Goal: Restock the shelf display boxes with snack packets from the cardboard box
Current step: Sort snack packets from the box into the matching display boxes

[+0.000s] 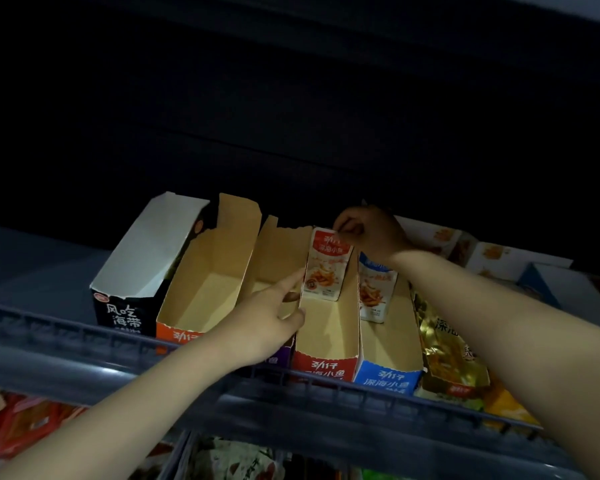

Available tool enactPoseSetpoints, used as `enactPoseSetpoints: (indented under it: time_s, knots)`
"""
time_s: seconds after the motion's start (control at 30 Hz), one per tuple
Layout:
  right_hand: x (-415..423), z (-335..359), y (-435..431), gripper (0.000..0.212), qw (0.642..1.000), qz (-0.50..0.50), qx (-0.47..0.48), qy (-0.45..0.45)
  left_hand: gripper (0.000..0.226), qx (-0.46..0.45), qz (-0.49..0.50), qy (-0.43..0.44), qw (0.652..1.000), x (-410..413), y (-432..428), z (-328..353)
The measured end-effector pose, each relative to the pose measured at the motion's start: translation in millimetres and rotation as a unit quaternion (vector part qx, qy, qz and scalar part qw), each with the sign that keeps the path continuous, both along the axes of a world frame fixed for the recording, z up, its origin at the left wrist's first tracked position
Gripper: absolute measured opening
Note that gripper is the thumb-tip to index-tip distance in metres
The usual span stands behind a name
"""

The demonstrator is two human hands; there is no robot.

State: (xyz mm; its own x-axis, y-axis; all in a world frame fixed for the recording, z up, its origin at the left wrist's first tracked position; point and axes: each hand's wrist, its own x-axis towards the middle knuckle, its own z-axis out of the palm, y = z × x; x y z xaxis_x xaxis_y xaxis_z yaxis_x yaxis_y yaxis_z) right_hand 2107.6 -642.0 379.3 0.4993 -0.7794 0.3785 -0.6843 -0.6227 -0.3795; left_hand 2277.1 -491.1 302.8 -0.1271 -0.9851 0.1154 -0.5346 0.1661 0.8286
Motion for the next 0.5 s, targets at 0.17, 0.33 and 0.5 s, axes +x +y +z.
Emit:
enactPoseSetpoints:
  time_s: [0.17, 0.33, 0.5]
  knots:
    - [0.2, -2.8, -1.0, 0.013, 0.999, -0.032, -0.019, -0.004, 0.063, 0.000, -0.001, -0.006, 1.000, -0.3, 1.4, 0.8]
    - [-0.1, -2.9, 1.4, 0.012, 0.999, -0.039, -0.019, 0.001, 0.063, -0.001, -0.002, -0.005, 1.000, 0.1, -1.8, -0.4]
    - [0.1, 8.6, 3.4, 0.017, 1.000, -0.015, 0.015, -0.003, 0.064, 0.008, 0.001, 0.000, 1.000, 0.5, -2.5, -3.1]
